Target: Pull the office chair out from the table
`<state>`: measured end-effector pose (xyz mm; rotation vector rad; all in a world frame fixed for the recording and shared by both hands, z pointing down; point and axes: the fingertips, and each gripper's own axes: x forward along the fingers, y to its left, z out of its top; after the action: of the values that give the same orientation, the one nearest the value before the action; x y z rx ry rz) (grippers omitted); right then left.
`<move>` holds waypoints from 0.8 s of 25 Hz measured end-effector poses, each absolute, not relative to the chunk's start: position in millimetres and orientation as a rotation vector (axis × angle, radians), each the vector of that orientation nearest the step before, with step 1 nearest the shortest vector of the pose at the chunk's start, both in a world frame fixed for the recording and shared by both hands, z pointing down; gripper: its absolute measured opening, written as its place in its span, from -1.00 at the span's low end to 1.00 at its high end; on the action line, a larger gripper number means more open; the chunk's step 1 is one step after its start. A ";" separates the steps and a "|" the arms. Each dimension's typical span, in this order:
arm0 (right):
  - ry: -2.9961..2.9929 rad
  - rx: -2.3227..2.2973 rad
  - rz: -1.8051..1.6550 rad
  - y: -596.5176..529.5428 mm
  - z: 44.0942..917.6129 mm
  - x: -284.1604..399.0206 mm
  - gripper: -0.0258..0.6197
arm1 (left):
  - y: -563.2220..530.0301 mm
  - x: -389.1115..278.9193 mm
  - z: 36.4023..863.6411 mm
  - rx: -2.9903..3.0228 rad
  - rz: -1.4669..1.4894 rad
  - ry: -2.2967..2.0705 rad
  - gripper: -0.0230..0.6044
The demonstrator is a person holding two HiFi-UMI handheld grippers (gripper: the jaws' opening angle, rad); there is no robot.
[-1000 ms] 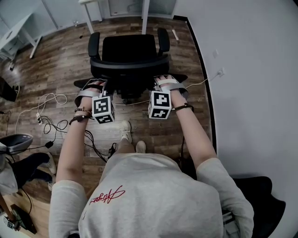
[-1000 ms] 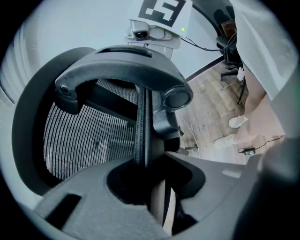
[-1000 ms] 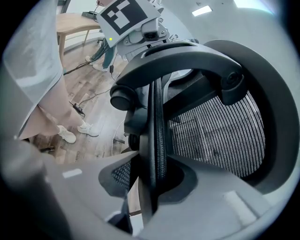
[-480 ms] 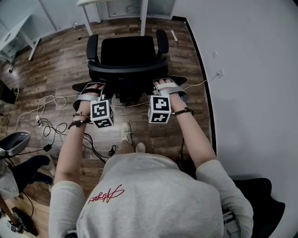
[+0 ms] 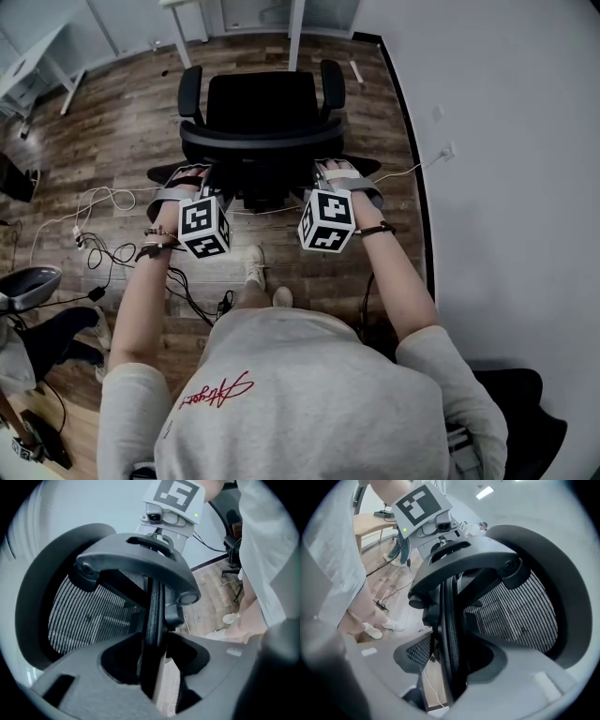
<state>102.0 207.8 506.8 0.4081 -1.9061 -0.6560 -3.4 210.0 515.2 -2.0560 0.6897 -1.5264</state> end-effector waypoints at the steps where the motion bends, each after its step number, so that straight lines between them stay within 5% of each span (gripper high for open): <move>1: -1.911 0.410 -0.665 209.3 505.0 100.6 -0.29 | 210.9 -1.8 512.0 -2.056 -1.517 0.691 -0.36; 20: -1.960 0.456 -0.708 224.2 484.9 101.3 -0.27 | 231.9 -15.4 474.5 -2.083 -1.349 0.948 -0.36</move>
<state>101.3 224.2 484.9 0.4560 -1.9595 -0.7081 -15.4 231.9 474.5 -2.0827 0.9485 -1.3492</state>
